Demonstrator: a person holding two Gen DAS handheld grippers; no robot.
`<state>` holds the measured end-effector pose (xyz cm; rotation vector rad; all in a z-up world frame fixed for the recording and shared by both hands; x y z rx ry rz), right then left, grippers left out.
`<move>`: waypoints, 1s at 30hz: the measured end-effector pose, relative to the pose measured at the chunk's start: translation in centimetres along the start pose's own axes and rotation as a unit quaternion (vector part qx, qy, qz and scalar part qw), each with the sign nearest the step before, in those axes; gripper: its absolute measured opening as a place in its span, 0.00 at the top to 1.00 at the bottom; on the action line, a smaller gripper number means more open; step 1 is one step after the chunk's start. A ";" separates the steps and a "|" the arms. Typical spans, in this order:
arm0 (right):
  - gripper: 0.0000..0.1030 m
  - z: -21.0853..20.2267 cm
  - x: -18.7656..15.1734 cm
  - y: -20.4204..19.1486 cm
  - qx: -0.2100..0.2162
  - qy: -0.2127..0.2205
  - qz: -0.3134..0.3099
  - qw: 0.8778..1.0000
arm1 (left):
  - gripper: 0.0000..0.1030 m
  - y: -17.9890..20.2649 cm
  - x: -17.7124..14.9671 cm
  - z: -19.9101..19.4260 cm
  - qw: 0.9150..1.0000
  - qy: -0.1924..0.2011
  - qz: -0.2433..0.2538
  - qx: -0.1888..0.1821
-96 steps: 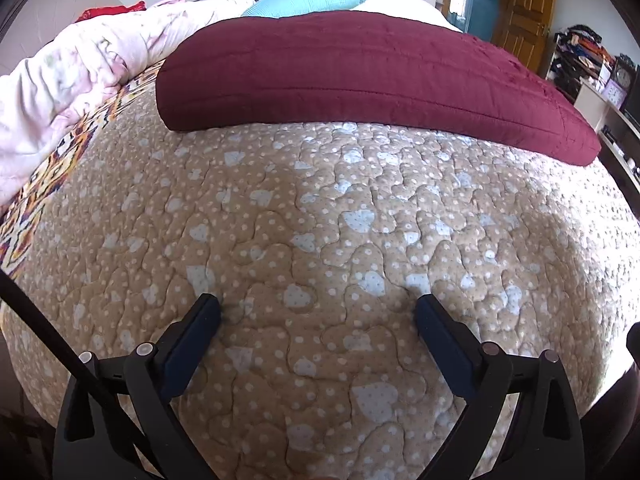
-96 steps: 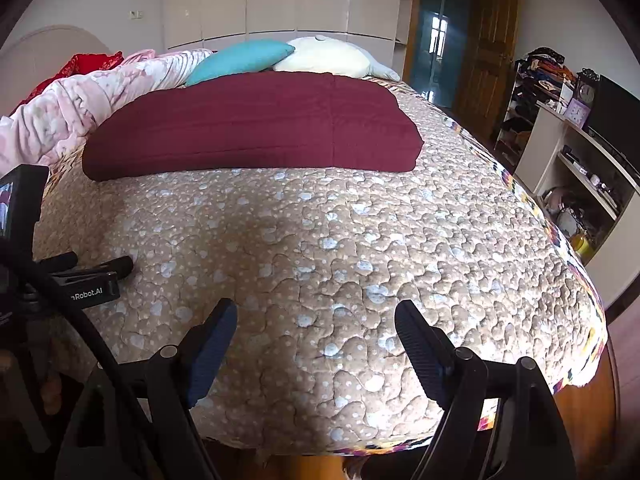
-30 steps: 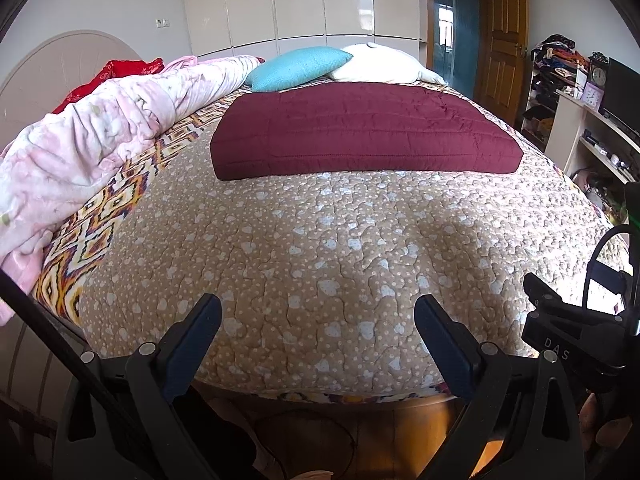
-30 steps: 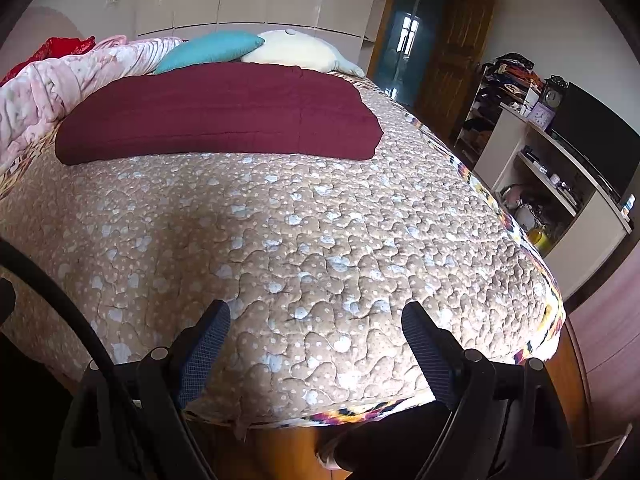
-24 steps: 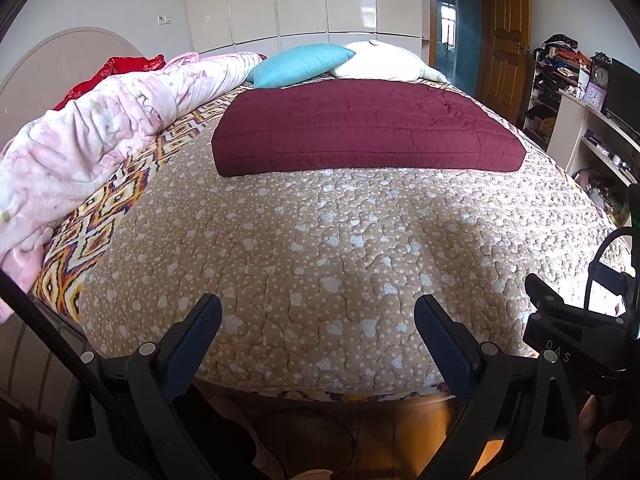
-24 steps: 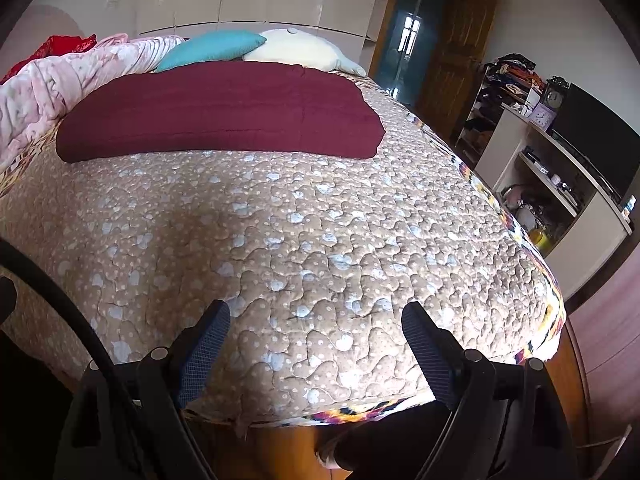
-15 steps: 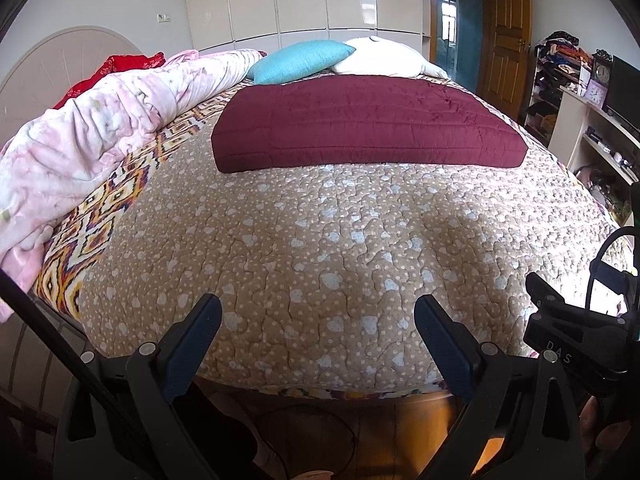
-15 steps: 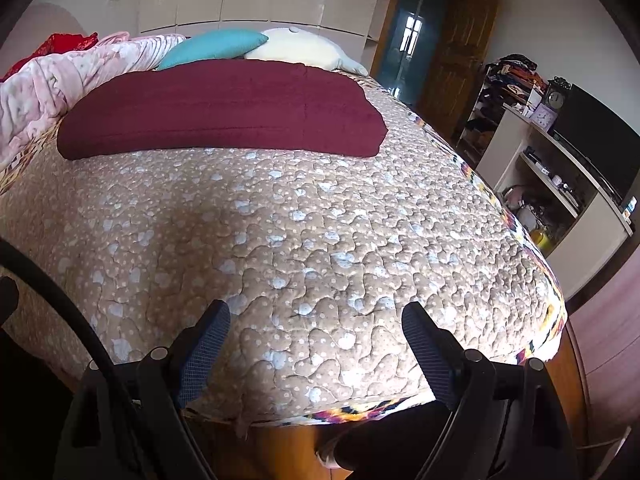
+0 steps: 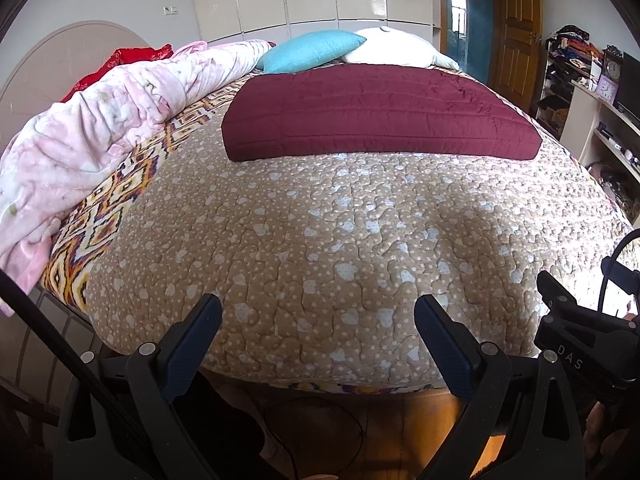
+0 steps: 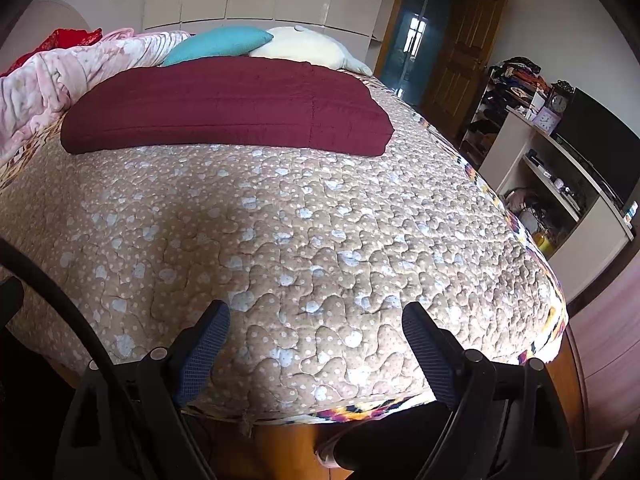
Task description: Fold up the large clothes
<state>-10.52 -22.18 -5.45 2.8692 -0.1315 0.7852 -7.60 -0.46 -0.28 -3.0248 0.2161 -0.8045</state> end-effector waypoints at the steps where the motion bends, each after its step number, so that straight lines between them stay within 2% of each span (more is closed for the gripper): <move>1: 0.12 0.0 0.0 -0.1 0.000 0.000 -0.002 1.000 | 0.06 0.0 0.0 0.0 1.000 0.000 0.000 0.000; 15: 0.12 0.0 -0.1 -0.3 0.003 -0.001 -0.007 1.000 | 0.06 0.0 -0.4 1.0 1.000 -0.024 -0.003 -0.009; 30: 0.11 0.0 -0.1 -0.5 0.004 -0.001 -0.014 1.000 | 0.06 0.0 -0.4 1.2 0.999 -0.029 -0.006 -0.018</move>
Point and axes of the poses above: each gripper's, at about its wrist camera, not at the fingertips, and z roughly the way its jaws point, y to its right, x to its top, the point moved 10 cm from there along z, roughly the way its jaws point, and after that the axes turned 13 degrees about -y, right-handed, at the moved point
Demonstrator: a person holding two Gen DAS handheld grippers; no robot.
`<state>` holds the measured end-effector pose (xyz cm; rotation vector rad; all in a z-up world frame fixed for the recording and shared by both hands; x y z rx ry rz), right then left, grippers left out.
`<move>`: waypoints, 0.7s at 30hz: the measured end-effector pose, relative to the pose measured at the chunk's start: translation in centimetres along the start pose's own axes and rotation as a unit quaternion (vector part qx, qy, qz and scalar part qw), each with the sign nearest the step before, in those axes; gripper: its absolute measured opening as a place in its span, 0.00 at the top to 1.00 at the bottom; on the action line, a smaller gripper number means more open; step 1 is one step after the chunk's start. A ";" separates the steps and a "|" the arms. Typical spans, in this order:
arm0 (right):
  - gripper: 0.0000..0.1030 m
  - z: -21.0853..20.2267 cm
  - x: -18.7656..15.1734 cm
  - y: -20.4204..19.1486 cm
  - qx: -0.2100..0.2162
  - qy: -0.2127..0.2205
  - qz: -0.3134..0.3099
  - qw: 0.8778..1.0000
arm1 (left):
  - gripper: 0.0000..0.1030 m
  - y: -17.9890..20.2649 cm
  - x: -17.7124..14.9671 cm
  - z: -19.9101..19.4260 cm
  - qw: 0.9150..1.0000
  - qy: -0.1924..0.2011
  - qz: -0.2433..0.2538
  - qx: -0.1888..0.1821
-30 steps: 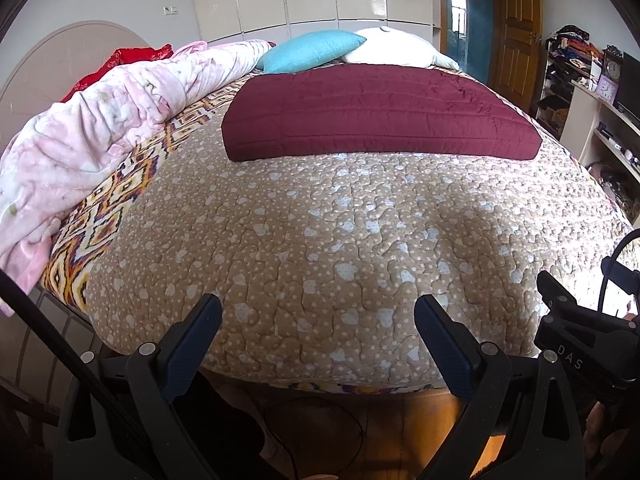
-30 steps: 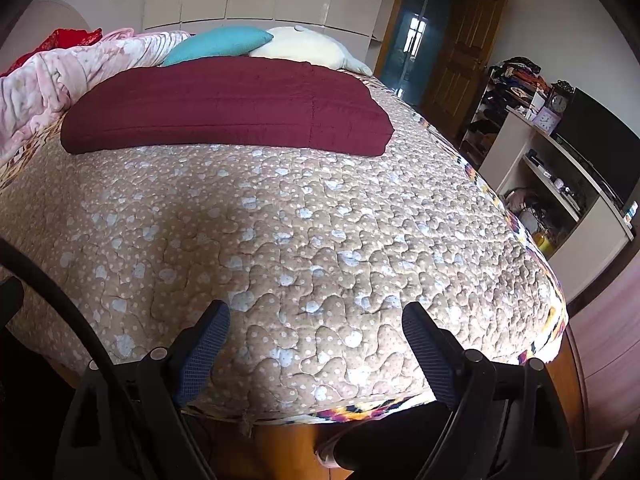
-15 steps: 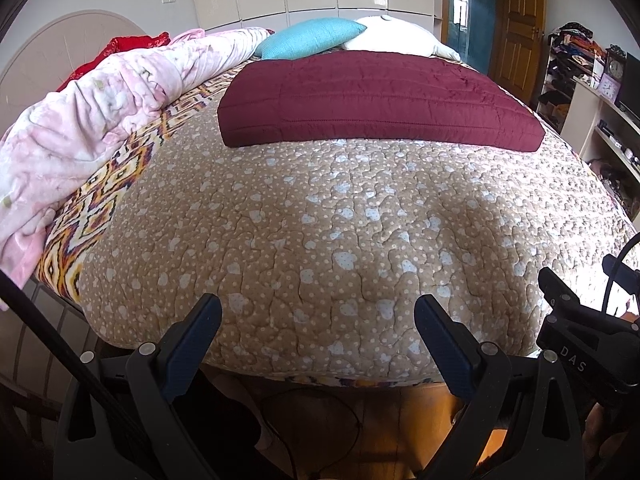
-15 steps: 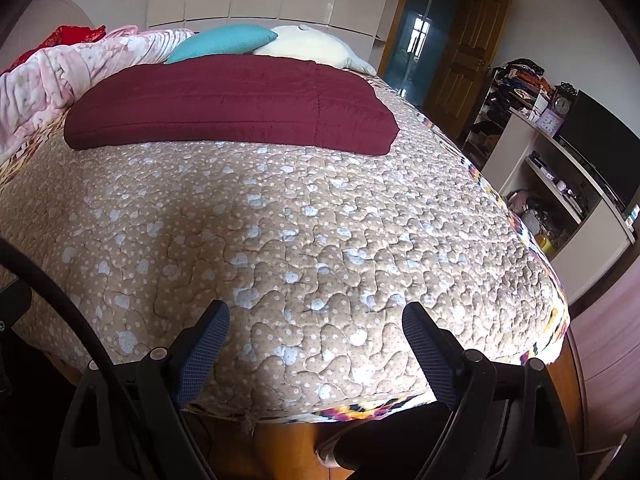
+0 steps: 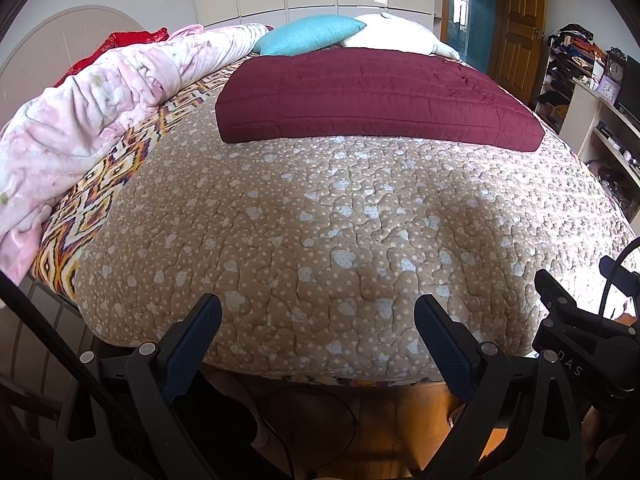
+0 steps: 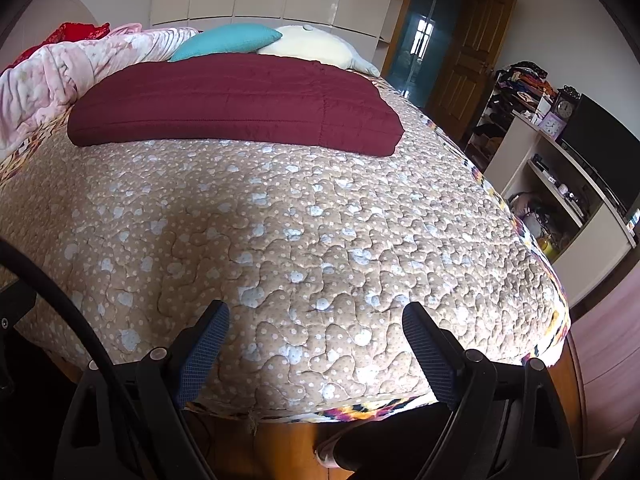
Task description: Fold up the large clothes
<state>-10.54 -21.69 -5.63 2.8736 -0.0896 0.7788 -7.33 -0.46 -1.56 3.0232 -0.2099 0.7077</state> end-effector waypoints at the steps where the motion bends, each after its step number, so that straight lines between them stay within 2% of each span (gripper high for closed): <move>1: 0.11 0.0 0.0 0.0 0.000 0.000 0.000 1.000 | 0.06 0.0 0.0 0.1 1.000 -0.001 0.000 -0.001; 21: 0.11 0.0 0.0 -0.6 0.000 0.001 -0.015 1.000 | 0.06 -0.2 -0.2 0.7 1.000 -0.010 -0.008 -0.006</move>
Point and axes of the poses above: each gripper's, at about its wrist camera, not at the fingertips, and z roughly the way its jaws point, y to its right, x to its top, the point moved 10 cm from there along z, roughly the way its jaws point, and after that the axes turned 13 degrees about -y, right-handed, at the moved point
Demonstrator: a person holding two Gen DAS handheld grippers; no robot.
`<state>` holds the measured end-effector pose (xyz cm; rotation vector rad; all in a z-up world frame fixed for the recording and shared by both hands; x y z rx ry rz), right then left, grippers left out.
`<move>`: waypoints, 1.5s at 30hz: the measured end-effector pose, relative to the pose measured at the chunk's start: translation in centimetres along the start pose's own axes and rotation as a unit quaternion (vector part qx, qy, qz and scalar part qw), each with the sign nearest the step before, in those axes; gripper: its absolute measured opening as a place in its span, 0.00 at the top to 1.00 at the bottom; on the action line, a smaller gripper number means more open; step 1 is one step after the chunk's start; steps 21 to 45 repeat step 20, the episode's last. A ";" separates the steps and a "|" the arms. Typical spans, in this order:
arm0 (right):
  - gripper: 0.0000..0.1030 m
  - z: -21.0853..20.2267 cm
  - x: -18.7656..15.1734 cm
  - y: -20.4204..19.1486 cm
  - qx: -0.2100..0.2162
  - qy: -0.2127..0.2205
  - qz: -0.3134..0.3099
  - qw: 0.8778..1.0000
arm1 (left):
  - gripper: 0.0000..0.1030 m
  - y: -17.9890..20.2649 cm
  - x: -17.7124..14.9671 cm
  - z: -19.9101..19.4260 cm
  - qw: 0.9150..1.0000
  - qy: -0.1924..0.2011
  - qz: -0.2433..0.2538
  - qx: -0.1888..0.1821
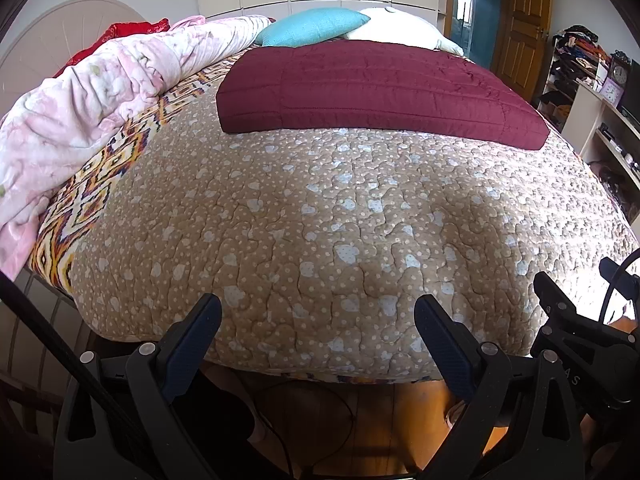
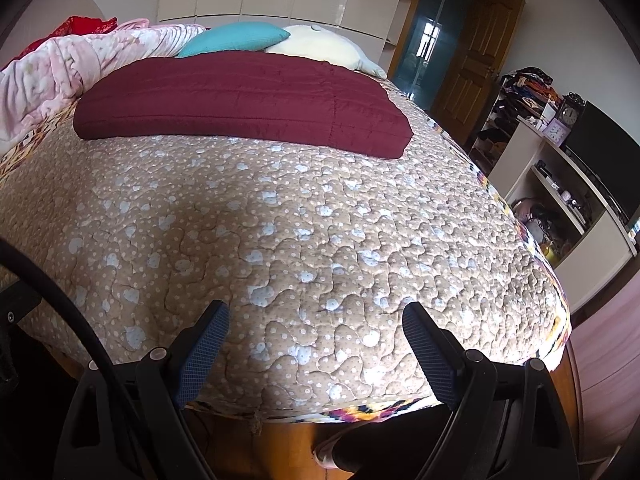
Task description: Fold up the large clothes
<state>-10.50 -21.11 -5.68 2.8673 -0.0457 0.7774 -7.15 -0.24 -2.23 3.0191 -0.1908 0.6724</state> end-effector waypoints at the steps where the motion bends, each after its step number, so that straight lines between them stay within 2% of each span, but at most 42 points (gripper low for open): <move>1: 0.11 0.0 0.0 0.0 0.000 0.000 -0.001 1.000 | 0.06 0.0 0.0 0.0 1.000 0.000 0.000 0.000; 45: 0.11 0.1 -0.2 -0.4 0.001 0.002 -0.009 1.000 | 0.06 0.3 0.1 -0.4 1.000 0.012 0.001 -0.002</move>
Point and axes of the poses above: each gripper's, at about its wrist camera, not at the fingertips, and z roughly the way its jaws point, y to its right, x to its top, the point moved 10 cm from there along z, roughly the way its jaws point, and after that the axes turned 13 degrees about -y, right-handed, at the moved point
